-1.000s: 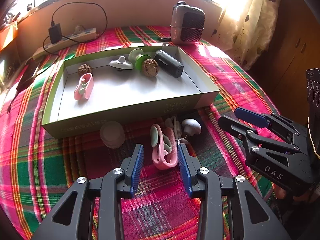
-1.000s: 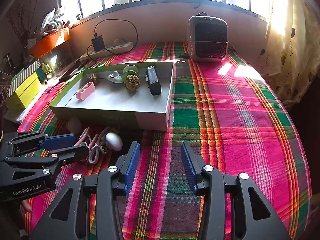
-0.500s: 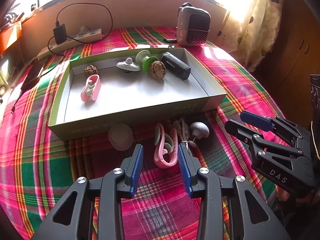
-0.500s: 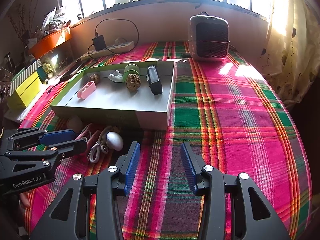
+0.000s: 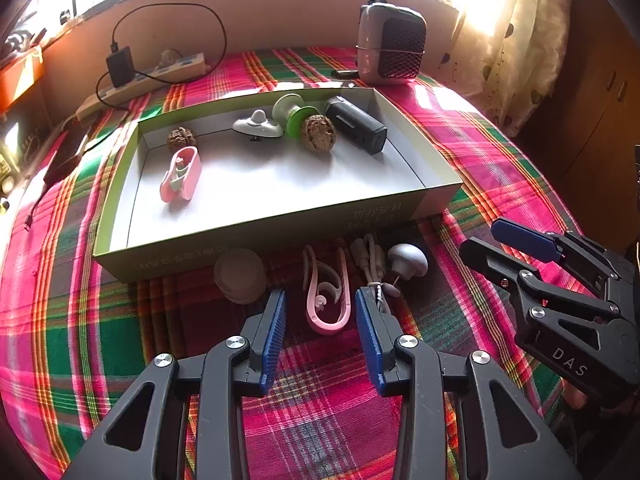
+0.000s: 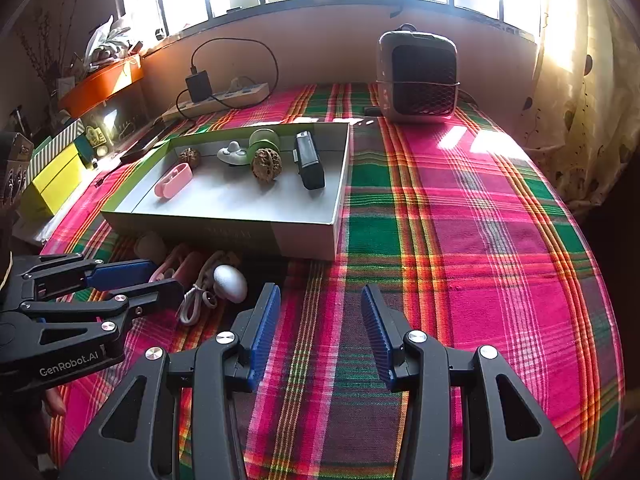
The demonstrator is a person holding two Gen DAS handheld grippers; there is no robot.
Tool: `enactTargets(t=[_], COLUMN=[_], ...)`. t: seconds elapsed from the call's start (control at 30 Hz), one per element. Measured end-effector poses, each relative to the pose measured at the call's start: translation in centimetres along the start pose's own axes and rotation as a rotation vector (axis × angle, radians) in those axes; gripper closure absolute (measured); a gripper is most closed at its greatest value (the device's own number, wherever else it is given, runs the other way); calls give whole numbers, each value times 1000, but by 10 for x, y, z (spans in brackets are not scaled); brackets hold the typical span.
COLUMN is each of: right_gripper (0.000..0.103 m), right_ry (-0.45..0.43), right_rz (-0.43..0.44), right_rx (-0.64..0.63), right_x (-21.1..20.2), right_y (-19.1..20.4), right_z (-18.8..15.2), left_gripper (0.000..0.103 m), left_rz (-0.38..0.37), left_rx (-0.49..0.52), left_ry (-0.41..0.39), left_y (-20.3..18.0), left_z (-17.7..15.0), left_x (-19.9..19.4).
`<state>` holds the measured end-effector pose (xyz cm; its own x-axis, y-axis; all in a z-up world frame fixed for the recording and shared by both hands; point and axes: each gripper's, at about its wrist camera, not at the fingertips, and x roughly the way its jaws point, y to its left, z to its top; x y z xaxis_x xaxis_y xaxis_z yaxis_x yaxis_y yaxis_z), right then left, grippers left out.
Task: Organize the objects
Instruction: 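Move the left gripper to the pink curved hook while the right gripper reaches the white egg, then close the left gripper on the pink hook while the right gripper closes on the white egg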
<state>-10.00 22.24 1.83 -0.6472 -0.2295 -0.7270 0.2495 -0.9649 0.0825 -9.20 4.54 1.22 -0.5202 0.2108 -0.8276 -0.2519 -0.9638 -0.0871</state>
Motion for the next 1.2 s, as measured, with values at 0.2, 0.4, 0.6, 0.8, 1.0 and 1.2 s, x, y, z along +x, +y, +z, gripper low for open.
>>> enactTargets(t=[0.2,0.4,0.6,0.8,1.0,1.2], right_gripper=[59,59,59,59,59,59], right_ry=[7,8,21,34,50,62], right_rz=[10,47,100,125,134,137], right_rx=[-20,-46,-56,-71,-77,-66], right_x=[3,4,6,11,18,24], right_y=[6,13,22,32,38,40], right_z=[1,3,6,9,10,12], left_gripper=[69,70,79,81,81,81], left_rz=[9,12,15,1,-5,-20], left_rx=[-11,-31,-46,-67,-75,-82], left_ry=[0,-10,-18,-23,-26,-31], left_y=[2,6,10,16,21,24], left_z=[2,4,3,1,-3,-5], left_x=[5,7,6,4,1,0])
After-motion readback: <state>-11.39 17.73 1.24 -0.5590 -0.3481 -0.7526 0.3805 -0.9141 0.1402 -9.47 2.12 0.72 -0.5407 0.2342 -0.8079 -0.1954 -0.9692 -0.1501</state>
